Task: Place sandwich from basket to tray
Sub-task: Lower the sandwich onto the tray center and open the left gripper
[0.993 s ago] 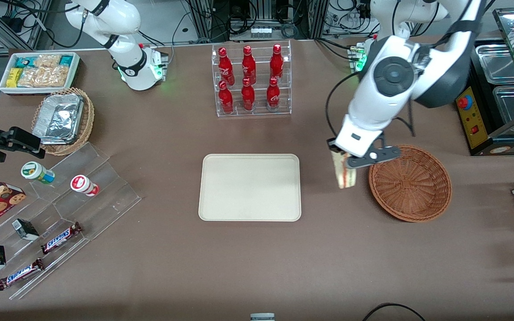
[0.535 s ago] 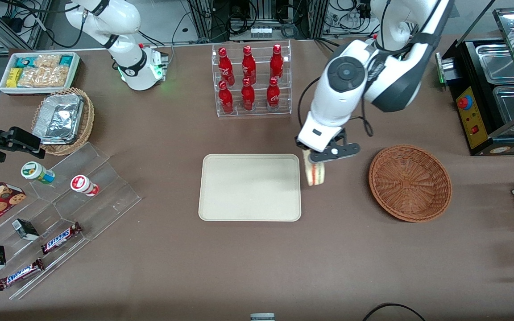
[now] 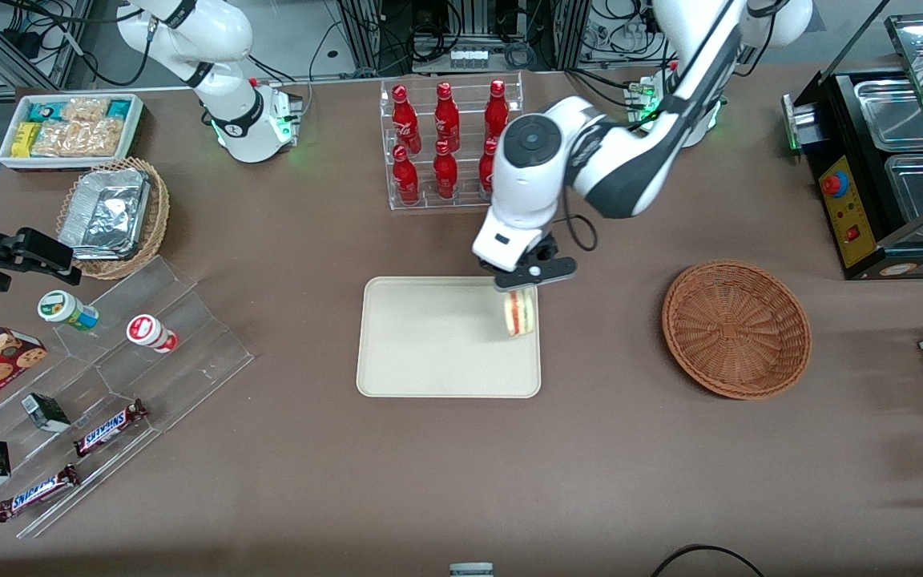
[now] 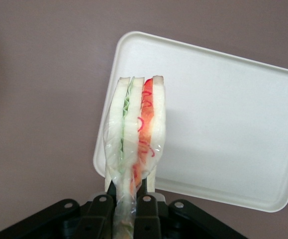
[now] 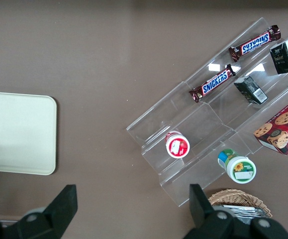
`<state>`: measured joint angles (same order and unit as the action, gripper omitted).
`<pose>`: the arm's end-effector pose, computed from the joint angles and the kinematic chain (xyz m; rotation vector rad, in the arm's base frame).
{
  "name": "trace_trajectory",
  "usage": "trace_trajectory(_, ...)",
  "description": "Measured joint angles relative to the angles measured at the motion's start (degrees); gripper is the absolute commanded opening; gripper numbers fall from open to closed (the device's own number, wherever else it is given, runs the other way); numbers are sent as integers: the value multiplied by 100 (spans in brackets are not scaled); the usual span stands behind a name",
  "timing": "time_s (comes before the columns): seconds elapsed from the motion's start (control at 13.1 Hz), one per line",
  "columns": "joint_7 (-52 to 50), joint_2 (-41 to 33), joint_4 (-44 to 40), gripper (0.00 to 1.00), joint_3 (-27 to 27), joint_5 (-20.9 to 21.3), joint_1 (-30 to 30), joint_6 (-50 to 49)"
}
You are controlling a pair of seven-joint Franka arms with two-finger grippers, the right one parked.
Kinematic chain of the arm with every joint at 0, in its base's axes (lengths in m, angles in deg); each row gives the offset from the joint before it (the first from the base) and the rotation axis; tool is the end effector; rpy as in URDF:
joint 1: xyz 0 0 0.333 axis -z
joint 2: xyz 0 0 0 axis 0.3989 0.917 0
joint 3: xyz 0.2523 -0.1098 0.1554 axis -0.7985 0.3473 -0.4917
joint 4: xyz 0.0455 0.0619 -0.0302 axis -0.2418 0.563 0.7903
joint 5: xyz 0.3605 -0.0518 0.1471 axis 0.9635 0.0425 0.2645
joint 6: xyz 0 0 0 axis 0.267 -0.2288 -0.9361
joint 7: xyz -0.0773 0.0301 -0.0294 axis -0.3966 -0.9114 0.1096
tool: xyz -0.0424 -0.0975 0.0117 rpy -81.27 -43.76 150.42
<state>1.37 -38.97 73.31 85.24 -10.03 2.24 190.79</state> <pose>0.4723 -0.4478 0.3664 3.1058 0.3282 0.0891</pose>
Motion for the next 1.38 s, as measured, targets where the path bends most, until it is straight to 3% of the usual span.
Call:
trace_trajectory(0.69,-138,1096,-304,0,-2,955,176,493)
trace_trajectory(1.38,54,1355,-306,0,-6,1052,271,689)
